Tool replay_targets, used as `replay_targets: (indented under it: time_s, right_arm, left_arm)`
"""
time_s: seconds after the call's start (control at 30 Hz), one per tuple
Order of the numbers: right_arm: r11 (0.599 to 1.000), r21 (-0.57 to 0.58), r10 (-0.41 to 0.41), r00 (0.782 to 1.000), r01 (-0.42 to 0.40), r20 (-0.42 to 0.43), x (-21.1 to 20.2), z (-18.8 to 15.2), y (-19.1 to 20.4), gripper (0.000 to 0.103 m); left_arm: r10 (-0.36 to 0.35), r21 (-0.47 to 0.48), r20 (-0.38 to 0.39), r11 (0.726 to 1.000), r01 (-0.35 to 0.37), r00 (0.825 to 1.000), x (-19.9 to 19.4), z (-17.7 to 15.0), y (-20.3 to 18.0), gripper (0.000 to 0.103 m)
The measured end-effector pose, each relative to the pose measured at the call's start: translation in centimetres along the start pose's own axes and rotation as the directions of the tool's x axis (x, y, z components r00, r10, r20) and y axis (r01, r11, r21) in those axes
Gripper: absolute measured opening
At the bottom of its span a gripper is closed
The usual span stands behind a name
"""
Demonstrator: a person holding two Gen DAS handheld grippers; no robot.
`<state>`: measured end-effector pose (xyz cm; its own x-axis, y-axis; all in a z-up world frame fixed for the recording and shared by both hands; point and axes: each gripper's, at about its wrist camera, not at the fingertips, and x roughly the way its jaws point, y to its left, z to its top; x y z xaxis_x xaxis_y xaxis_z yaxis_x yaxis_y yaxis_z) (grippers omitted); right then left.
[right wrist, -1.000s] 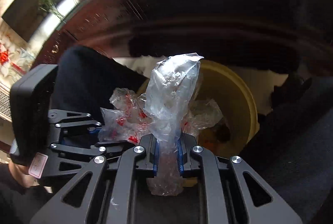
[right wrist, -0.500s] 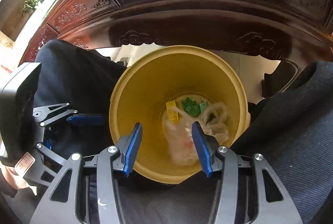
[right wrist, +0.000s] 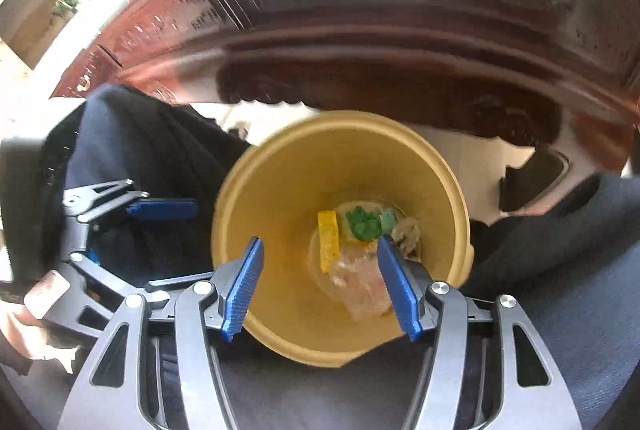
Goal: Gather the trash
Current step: 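Open both grippers to drop the plastic bag into the yellow bucket, then raise both tools back over the table, then grasp the black foam block with the right gripper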
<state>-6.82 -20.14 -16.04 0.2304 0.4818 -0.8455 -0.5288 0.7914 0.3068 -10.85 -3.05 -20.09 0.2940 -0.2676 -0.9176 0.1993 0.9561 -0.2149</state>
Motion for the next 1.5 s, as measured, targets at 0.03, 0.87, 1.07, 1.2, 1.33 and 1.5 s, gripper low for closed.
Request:
replay_targets:
  time_s: [0.03, 0.87, 1.07, 1.2, 1.33, 1.5]
  right_arm:
    - [1.000, -0.013, 0.006, 0.999, -0.006, 0.042, -0.9, 0.5, 0.2, 0.061]
    - [1.000, -0.002, -0.009, 0.851, 0.011, 0.526, -12.1, 26.2, -6.5, 0.052]
    - [0.999, 0.043, -0.040, 0.886, 0.022, 0.462, -8.9, 30.3, -9.9, 0.036]
    - [0.996, 0.090, -0.055, 0.894, 0.016, 0.446, -7.3, 32.2, -11.9, 0.036]
    - [0.989, 0.147, -0.048, 0.904, -0.017, 0.425, -6.2, 34.2, -13.8, 0.036]
    - [0.977, 0.210, -0.037, 0.922, -0.049, 0.386, -5.0, 35.4, -15.7, 0.039]
  left_arm:
    - [0.017, 0.005, 0.026, 1.000, -0.017, 1.000, -0.7, 0.5, 0.1, 0.083]
    - [0.219, -0.107, 0.509, 0.976, -0.192, 0.833, -11.9, 28.6, 3.1, 0.099]
    - [0.225, -0.120, 0.520, 0.974, -0.191, 0.824, -10.4, 32.4, 4.7, 0.099]
    - [0.235, -0.126, 0.511, 0.972, -0.199, 0.827, -9.1, 34.8, 5.4, 0.099]
    - [0.241, -0.133, 0.512, 0.971, -0.201, 0.825, -8.3, 36.6, 6.0, 0.099]
    - [0.247, -0.130, 0.501, 0.969, -0.211, 0.829, -7.4, 38.6, 6.4, 0.099]
